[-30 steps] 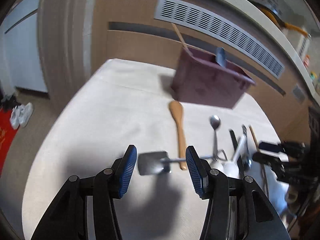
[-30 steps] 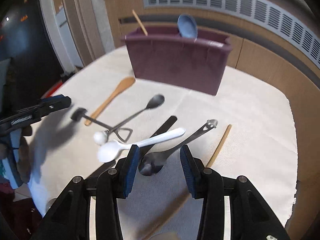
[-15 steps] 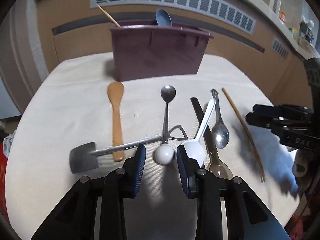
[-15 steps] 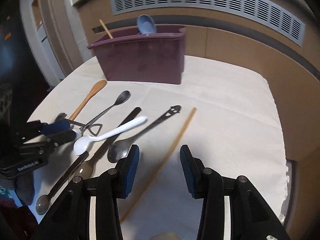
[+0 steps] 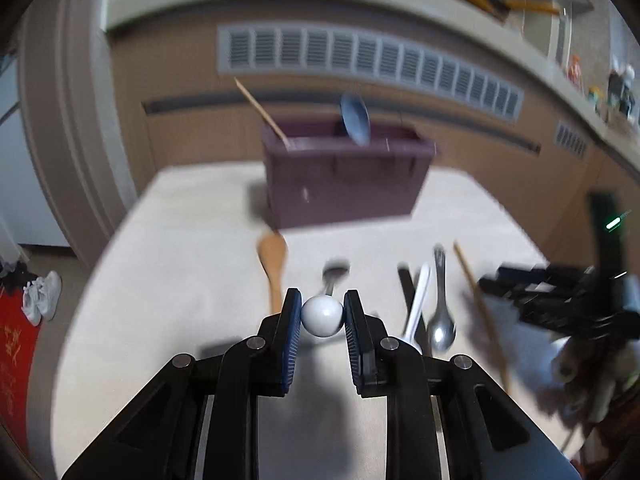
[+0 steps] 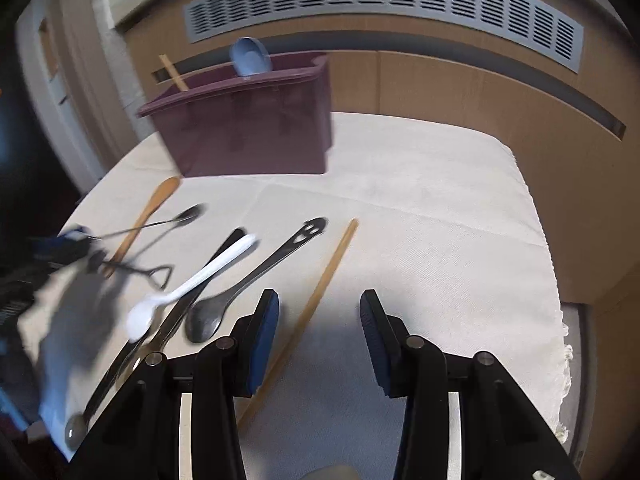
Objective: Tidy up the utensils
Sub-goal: 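Grasp the white ball-ended scoop with the left tool while the right tool grasps a chopstick, then lift the scoop and chopstick and carry both over the caddy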
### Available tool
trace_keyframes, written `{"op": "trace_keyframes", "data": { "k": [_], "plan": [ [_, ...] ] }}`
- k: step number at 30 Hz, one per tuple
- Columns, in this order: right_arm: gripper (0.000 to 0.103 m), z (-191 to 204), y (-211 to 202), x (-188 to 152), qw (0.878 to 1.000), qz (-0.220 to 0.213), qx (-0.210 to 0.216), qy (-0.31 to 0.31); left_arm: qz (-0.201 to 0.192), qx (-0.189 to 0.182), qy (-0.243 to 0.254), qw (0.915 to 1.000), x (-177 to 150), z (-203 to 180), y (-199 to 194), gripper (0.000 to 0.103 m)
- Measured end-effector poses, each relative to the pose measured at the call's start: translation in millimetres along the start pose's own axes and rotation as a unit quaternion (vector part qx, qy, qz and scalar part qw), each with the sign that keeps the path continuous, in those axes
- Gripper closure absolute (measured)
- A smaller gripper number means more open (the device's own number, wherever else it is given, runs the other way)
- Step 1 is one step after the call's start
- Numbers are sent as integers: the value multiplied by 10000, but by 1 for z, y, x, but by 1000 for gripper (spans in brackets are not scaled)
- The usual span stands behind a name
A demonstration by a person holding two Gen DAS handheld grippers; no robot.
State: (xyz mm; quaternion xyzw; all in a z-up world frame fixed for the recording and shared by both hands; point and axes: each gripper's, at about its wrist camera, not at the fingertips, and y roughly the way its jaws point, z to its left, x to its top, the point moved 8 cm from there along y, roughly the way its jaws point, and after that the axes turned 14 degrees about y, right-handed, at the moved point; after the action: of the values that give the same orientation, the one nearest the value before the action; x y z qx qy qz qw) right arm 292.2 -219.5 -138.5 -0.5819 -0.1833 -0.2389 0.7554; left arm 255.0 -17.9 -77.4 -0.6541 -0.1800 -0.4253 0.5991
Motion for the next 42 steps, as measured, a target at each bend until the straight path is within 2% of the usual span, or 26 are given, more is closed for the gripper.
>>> {"op": "trace_keyframes", "data": {
  "k": [3,5,7,8,10,19,27,33,35,36,39,42],
  "plan": [
    [67,1,21,4,9992,246,-321,19,-112,105,-52,9999,11,9,-6,81],
    [68,5,27,7,9986,202,-483,-87,-98,107,-116,9998,15,13,-5,81],
    [78,14,30,7,9985,226,-433,-260,-71,71,-180,9998,16,14,-5,81],
    [88,16,30,7,9985,236,-400,-292,-67,70,-196,9998,16,14,-5,81],
    [95,22,26,5,9986,365,-159,-339,-58,56,-198,9998,16,14,-6,81],
    [97,30,-27,20,9982,-178,514,-258,-167,-61,-221,9996,20,9,-12,81],
    [97,34,-58,34,9953,-561,772,-146,-229,-11,-219,9995,26,6,-22,81],
    [97,35,-64,33,9950,-677,676,-280,-260,-3,-271,9993,26,8,-29,81],
    [97,33,-58,29,9962,-576,530,-393,-279,12,-288,9992,26,10,-31,81],
    [96,32,-51,24,9971,-375,476,-462,-292,20,-303,9991,25,11,-33,81],
    [88,27,-29,12,9980,57,545,-326,-330,24,-385,9987,24,16,-36,81],
    [87,25,-4,3,9975,419,545,-192,-324,-28,-429,9986,25,18,-37,81]
  ]
}}
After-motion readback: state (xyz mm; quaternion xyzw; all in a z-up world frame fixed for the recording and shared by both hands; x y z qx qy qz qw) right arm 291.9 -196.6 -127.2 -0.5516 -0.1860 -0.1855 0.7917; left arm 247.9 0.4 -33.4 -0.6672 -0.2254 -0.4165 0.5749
